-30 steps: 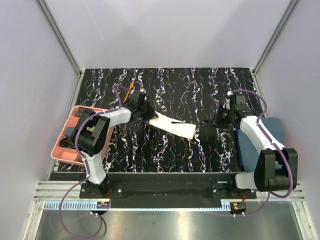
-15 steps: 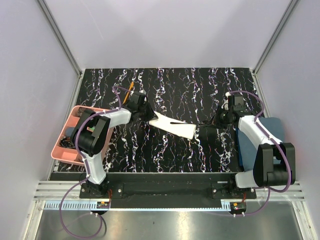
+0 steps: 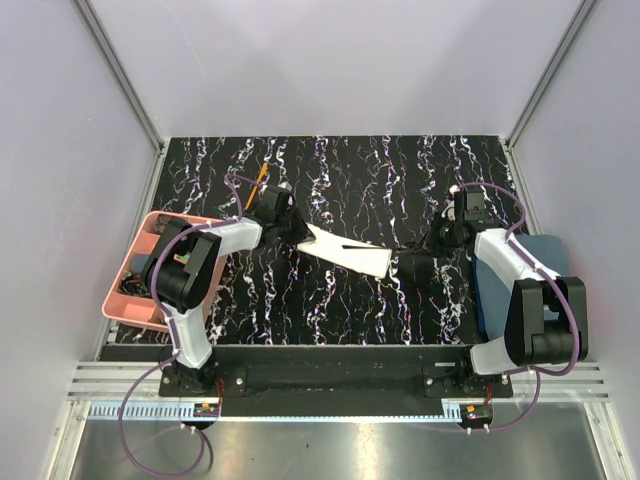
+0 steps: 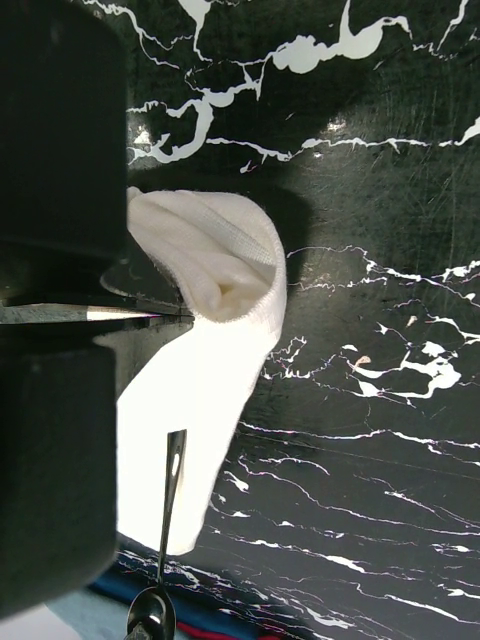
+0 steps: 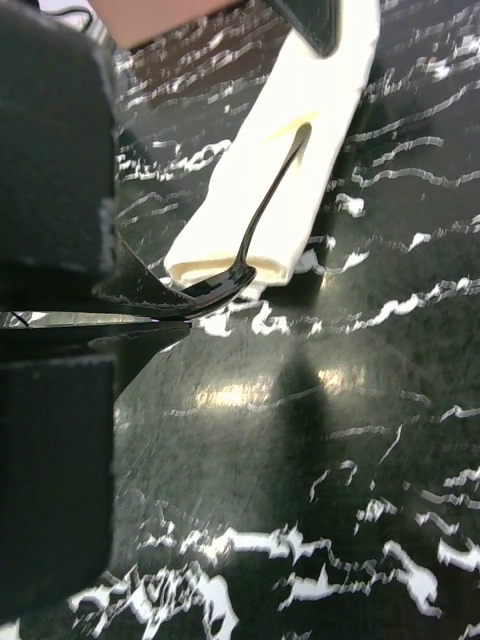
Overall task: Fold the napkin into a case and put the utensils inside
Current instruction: Insert the spoon into the folded napkin.
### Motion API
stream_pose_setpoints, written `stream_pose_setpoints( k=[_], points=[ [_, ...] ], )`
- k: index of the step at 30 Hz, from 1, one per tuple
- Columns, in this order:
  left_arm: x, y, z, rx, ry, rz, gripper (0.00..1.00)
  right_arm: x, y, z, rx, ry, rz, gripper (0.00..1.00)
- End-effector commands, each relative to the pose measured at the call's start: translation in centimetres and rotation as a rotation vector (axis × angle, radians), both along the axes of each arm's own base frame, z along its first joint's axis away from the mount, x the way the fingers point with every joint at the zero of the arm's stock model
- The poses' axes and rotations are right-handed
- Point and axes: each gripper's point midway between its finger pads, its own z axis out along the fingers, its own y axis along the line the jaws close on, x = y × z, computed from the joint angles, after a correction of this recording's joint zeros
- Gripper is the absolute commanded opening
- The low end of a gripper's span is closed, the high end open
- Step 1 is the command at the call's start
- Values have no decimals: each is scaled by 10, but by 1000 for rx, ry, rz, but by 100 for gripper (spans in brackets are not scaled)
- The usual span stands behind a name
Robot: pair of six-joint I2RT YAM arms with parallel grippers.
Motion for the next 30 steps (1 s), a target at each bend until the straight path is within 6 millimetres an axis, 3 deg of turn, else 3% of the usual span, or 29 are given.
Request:
stream_pose_setpoints(
  k=[1,13,23,30],
  points=[
    [6,2,7,-12,-38,19,4,12,15,12,107,-54,1,0],
    [5,0,10,-23,-42,12,4,26,36,2,235,-19,-50,0],
    [5,0,14,-26,-50,9,4,21,15,-16,78,-6,-52,0],
    [5,0,12,-25,-47,12,4,13,19,-14,98,-6,-29,0]
  ],
)
